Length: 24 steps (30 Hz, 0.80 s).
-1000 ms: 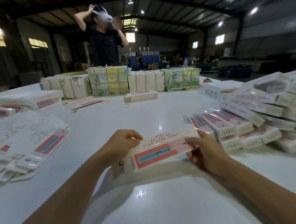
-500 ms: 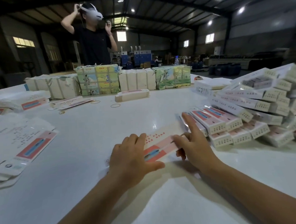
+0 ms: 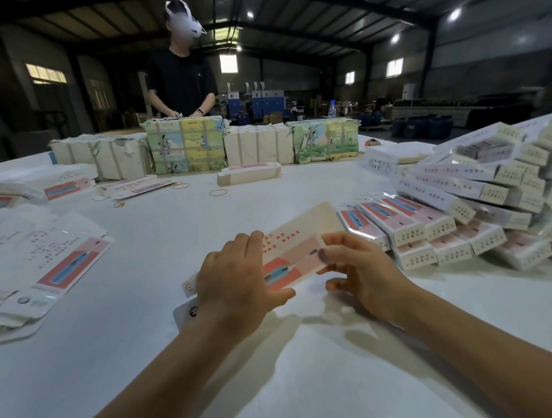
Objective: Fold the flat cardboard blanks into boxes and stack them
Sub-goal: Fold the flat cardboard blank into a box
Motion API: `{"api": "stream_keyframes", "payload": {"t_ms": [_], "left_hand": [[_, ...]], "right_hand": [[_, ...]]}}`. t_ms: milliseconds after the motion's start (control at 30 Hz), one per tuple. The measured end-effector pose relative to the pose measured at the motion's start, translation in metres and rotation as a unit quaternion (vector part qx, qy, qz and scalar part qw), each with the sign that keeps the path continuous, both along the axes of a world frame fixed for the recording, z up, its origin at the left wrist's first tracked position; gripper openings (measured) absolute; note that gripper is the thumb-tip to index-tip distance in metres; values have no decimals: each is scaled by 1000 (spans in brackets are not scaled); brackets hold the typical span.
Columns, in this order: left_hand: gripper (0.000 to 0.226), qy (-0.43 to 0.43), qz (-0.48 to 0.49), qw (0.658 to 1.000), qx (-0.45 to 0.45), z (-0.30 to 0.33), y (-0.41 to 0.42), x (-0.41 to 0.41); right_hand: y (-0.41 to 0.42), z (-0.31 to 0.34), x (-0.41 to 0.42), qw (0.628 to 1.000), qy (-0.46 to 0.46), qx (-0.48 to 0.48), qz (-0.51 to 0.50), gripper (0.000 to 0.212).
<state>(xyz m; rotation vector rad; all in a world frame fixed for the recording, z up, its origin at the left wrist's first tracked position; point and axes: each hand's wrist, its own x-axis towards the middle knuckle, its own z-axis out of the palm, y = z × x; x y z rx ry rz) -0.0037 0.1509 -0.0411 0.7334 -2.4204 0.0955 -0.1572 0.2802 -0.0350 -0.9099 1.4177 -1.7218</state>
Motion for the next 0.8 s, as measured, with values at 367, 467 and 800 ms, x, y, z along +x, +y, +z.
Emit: {"api": "stream_keyframes", "payload": {"t_ms": [367,467,800], "left_hand": [[79,-45,-68,994,67,5,-13,13],[59,-34,-94,992,82,5,-13,12],[58,14,-101,966,238,8,-24,15]], "right_hand": [[8,-2,-2,982,180,17,62,19],[6,-5,1,980,193,24,45,14],[2,-11,3,947,215,-63,-229,30]]}}
